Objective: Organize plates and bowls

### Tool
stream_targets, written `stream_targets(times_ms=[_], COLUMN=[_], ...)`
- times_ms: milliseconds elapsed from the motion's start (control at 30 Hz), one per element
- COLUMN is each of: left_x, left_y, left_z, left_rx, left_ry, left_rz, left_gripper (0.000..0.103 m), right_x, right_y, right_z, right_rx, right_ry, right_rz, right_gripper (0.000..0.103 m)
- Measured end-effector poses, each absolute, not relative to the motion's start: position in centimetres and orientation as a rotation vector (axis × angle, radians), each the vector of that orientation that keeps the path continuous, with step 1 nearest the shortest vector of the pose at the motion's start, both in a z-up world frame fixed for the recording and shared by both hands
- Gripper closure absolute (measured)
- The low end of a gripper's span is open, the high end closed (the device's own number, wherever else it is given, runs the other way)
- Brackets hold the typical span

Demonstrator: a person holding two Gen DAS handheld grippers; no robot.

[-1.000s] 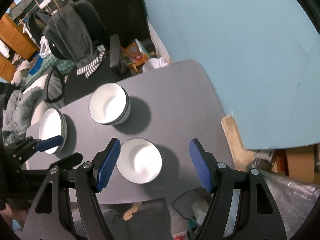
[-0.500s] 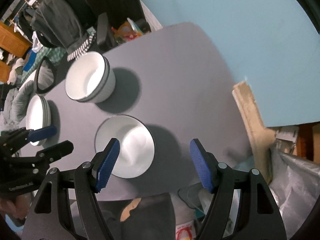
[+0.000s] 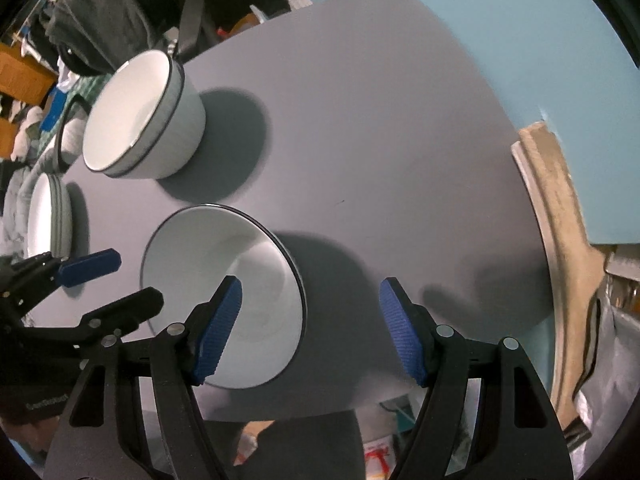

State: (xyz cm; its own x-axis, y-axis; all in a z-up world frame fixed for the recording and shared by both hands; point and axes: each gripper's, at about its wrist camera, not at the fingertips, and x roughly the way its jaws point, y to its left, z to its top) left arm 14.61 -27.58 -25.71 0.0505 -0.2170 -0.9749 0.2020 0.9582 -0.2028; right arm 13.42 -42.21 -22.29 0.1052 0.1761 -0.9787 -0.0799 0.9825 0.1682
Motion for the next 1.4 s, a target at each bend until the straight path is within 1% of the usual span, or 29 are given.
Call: stream_targets(times_ms=[367,433,500,533,567,600,633,667,700,733,767,833,900,967,1033,1067,1133,1200,1400], left_x=[14.8,14.8,14.7,14.7,14.7,14.7,14.7,14.7,14.8,14.8,14.8,14.7,14.7,14.7,14.7,14.7,14.2,14.3,14.5], left_y=[-27.1,-27.0,-26.7,-26.7,-26.7,-26.6,-26.6,-26.7,-26.7,-26.3,-26.4,-26.3,-26.0,-25.8,-25.7,-26.0,-27.5,-27.9,-28.1], left_z=[-28.3,-28.6,-28.9,-28.9,-29.0,-28.9,-28.9,-29.0,-29.0,-28.9,-29.0,-29.2,-29.4,-29.4,-29.3,-29.2,-29.8,-29.9,-30.2], left_rx=[-0.043,-0.051,-0.066,-0.07,-0.074,-0.076,-0.075,-0.073,-0.073,-0.072,-0.068,-0.058,-0.067,-0.079,-0.091,-0.094,-0.099,-0.102,-0.117], left_ry=[1.513,1.518,1.526,1.527,1.528,1.528,1.527,1.528,1.528,1.531,1.535,1.55,1.555,1.561,1.564,1.566,1.569,1.572,1.586], left_rz=[-0.269,-0.255,-0.251,-0.251,-0.252,-0.255,-0.258,-0.261,-0.264,-0.266,-0.267,-0.263,-0.271,-0.278,-0.288,-0.292,-0.302,-0.312,-0.31], left_gripper=[0.041,0.041,0.041,0.041,0.041,0.041,0.041,0.041,0.044,0.05,0.053,0.063,0.066,0.069,0.076,0.078,0.087,0.091,0.092], right_x=[13.2,13.0,12.8,13.0,12.9,12.9,12.8,12.7,12.7,12.7,12.7,12.8,12.7,12.6,12.7,12.7,12.6,12.4,13.1], right_y=[-42.5,-42.7,-42.9,-42.9,-42.9,-43.0,-43.0,-43.2,-43.2,-43.1,-43.2,-43.5,-43.6,-43.7,-43.7,-43.7,-44.0,-44.2,-43.6], right_z=[-24.4,-24.3,-24.4,-24.5,-24.5,-24.5,-24.5,-24.4,-24.4,-24.4,-24.4,-24.4,-24.4,-24.4,-24.4,-24.4,-24.4,-24.4,-24.6], right_rx=[0.1,0.111,0.122,0.127,0.131,0.14,0.144,0.15,0.154,0.156,0.159,0.16,0.159,0.144,0.141,0.146,0.148,0.144,0.16], right_ry=[1.473,1.469,1.472,1.474,1.475,1.479,1.481,1.484,1.486,1.487,1.49,1.496,1.505,1.512,1.516,1.519,1.522,1.531,1.553], right_rz=[0.216,0.221,0.23,0.234,0.237,0.24,0.241,0.243,0.246,0.246,0.246,0.25,0.258,0.252,0.245,0.243,0.24,0.236,0.227], right_gripper=[0.031,0.035,0.044,0.046,0.053,0.056,0.056,0.059,0.064,0.066,0.069,0.075,0.084,0.087,0.091,0.091,0.092,0.095,0.097])
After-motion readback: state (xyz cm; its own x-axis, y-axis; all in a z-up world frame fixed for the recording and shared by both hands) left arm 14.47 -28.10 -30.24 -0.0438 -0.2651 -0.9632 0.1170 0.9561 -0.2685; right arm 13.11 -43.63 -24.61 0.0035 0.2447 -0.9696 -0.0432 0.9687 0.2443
